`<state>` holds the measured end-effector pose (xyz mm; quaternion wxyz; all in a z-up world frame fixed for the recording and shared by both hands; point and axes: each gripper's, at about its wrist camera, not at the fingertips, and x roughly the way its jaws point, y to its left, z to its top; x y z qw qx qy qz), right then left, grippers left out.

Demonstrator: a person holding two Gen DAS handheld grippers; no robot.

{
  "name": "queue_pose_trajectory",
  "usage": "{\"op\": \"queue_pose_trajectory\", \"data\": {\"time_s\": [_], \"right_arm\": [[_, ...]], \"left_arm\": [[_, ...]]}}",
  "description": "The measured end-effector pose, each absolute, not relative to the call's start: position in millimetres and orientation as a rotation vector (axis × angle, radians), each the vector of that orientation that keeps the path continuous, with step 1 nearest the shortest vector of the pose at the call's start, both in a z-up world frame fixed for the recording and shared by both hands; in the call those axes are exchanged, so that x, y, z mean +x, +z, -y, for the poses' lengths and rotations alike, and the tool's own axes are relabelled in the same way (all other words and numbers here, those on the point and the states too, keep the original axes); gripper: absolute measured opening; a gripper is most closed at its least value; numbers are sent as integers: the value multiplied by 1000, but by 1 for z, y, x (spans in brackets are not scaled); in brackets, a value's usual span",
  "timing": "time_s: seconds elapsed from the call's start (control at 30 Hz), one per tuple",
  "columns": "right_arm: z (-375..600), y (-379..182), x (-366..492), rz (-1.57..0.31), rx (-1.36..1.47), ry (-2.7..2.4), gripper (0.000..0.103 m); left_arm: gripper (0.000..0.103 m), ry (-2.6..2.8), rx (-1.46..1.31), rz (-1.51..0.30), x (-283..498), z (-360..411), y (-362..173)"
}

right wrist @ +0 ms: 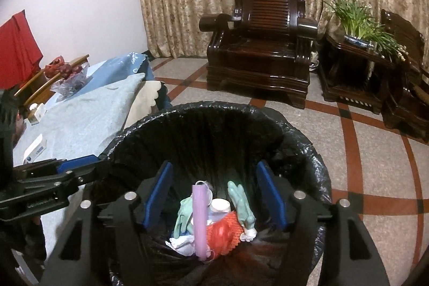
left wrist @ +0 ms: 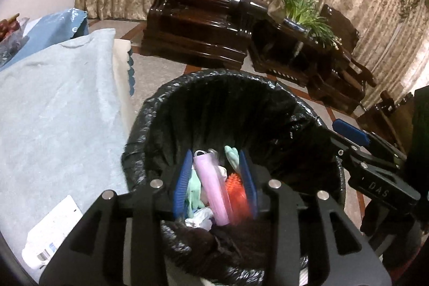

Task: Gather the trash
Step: 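Open both grippers over the bin to drop the mask and bag, then move both grippers back over the table toward the white tube and box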

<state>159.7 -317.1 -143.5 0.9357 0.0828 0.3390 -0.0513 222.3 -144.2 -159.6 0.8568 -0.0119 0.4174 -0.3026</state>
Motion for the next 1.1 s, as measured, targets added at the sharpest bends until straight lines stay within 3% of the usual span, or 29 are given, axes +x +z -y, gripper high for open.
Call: {"op": "queue_pose_trajectory", "data": {"time_s": [0.1,0.23,0.3,0.37,0.73,1.1], "right_arm": [[312,-141,160,-686,171,-94,71],[301,-133,161,-664,174,-73,87],[295,-129,161,-651,183,-59,96],[286,-125,164,-642,191,-37,97],[203,-109,177,-611,148,139,97],[100,-117,177,-628,91,324,97]], "left_arm": [[47,-613,-35,-847,220,132,-152],[64,-578,-34,-778,212,114,-137],[79,-546,-23,-738,208,101,-128],[83,-514,-23,-711,204,86,-121],[86,-313,-18,-640,187,-24,-98],[86,-110,-58,-655,163,-123,-108]]}}
